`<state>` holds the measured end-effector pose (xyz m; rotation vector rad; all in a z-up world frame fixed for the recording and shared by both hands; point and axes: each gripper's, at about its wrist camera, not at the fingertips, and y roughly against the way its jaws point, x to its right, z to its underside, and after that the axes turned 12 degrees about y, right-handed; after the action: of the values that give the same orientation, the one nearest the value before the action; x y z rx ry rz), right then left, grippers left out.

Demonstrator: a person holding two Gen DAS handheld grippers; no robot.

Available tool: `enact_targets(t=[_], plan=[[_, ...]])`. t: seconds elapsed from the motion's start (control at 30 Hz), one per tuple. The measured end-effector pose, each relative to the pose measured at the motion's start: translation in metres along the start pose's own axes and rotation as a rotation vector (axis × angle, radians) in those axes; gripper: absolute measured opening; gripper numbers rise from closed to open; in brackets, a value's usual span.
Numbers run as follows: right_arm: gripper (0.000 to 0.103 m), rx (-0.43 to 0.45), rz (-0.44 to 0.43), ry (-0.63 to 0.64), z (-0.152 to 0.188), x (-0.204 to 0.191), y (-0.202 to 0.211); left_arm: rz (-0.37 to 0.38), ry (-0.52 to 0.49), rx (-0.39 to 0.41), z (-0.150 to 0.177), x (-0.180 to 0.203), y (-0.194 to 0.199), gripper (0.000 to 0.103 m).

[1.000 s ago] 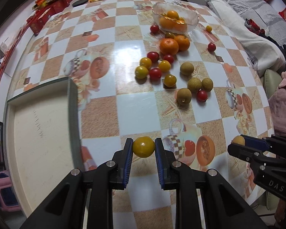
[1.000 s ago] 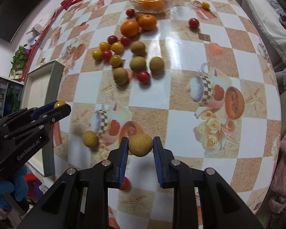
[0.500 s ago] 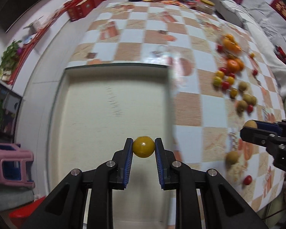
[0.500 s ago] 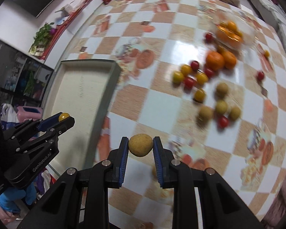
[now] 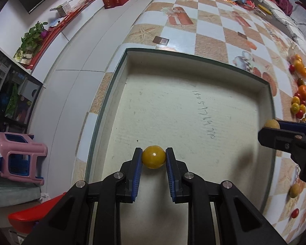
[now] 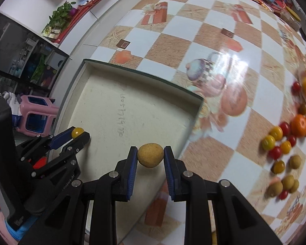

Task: Organize fruits
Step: 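Carry both fruits over the white tray and open both tools to drop them, then move both open tools back over the fruit pile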

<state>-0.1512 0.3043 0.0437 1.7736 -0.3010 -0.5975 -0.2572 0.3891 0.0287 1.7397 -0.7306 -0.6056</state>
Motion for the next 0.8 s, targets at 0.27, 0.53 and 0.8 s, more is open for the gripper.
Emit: enact_targets(t=[0.27, 0.53, 0.8], plan=[[0.029, -0.05, 0.024, 0.023, -0.014, -0.006, -0.028, -0.017, -0.019, 0.031, 0.001, 0.0, -0.003, 0.025], [0.071, -0.04, -0.006, 0.027, -0.017, -0.01, -0.027, -0.036, -0.043, 0.057, 0.01, -0.003, 0.001, 0.089], [0.095, 0.06, -0.009, -0.037, -0.007, 0.003, 0.012, -0.036, -0.052, 0.033, 0.014, -0.001, 0.013, 0.089]])
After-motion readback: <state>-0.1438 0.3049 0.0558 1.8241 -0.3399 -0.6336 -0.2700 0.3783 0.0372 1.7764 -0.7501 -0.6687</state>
